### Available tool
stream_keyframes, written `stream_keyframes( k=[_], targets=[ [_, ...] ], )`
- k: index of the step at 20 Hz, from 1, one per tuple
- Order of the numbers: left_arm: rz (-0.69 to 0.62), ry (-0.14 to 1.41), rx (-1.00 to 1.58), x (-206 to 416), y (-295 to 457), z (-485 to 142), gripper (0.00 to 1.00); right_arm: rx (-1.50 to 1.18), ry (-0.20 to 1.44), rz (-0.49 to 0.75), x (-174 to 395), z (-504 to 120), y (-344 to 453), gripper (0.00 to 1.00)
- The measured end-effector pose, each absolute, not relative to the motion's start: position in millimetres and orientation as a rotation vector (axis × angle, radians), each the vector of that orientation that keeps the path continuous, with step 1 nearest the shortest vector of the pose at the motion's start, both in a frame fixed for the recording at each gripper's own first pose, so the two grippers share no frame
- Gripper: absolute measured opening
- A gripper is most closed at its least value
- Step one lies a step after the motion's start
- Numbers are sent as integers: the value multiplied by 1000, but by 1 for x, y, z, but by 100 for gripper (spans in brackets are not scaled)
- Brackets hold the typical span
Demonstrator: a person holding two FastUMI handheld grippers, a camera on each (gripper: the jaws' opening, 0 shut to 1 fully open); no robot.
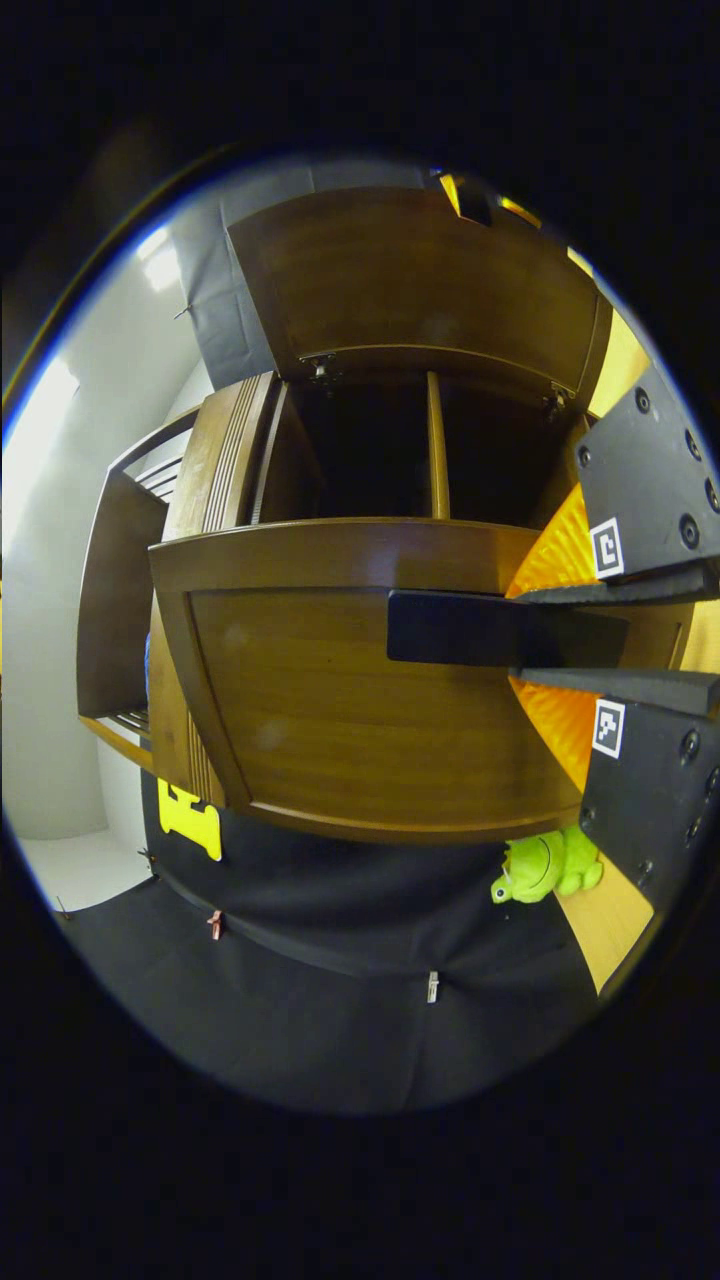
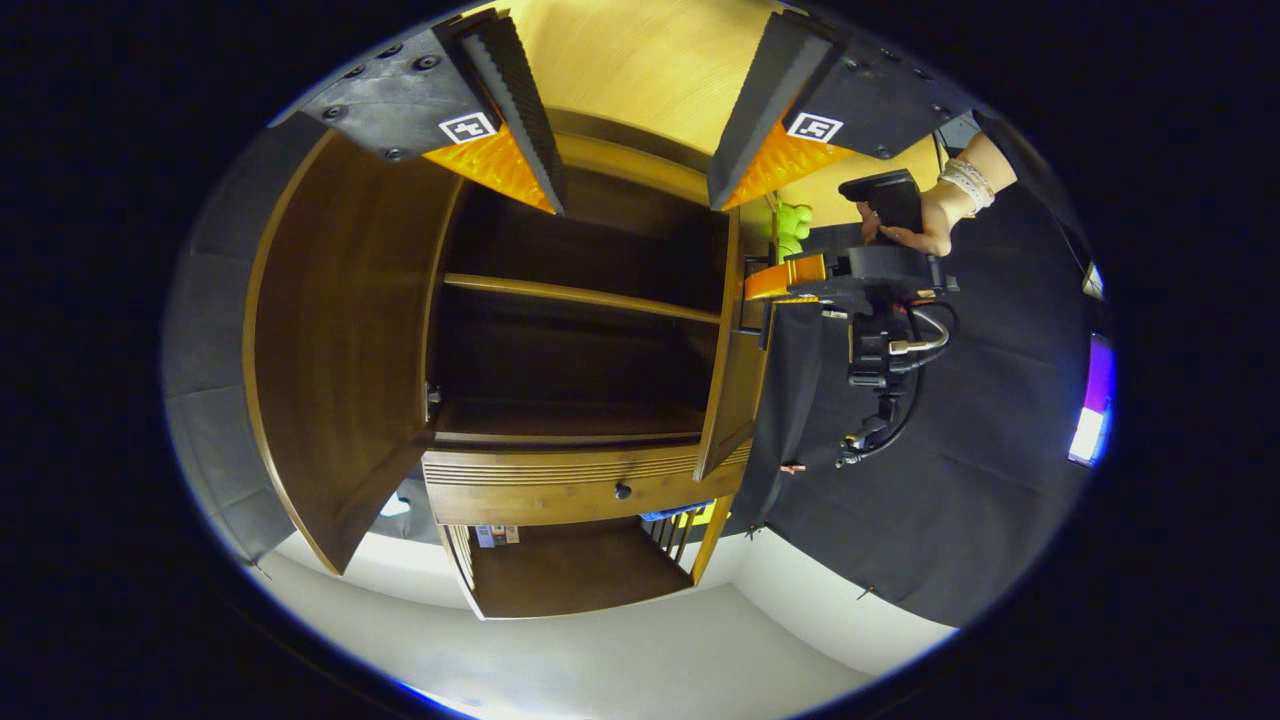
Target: Open the right door of the double-door shoe cabinet with the right hand, and open the left door with the left hand.
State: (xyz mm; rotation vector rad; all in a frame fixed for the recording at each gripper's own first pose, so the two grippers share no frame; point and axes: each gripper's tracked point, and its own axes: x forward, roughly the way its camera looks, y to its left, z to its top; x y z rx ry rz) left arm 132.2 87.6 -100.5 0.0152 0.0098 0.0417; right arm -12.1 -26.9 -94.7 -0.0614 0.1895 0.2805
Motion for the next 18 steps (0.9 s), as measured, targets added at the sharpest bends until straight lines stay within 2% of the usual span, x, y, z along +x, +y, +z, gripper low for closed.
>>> stream_keyframes(
  k=[18],
  targets=[
    [164, 0, 49, 64, 155, -90, 21, -22, 211, 387, -17, -106, 30, 89]
  ],
)
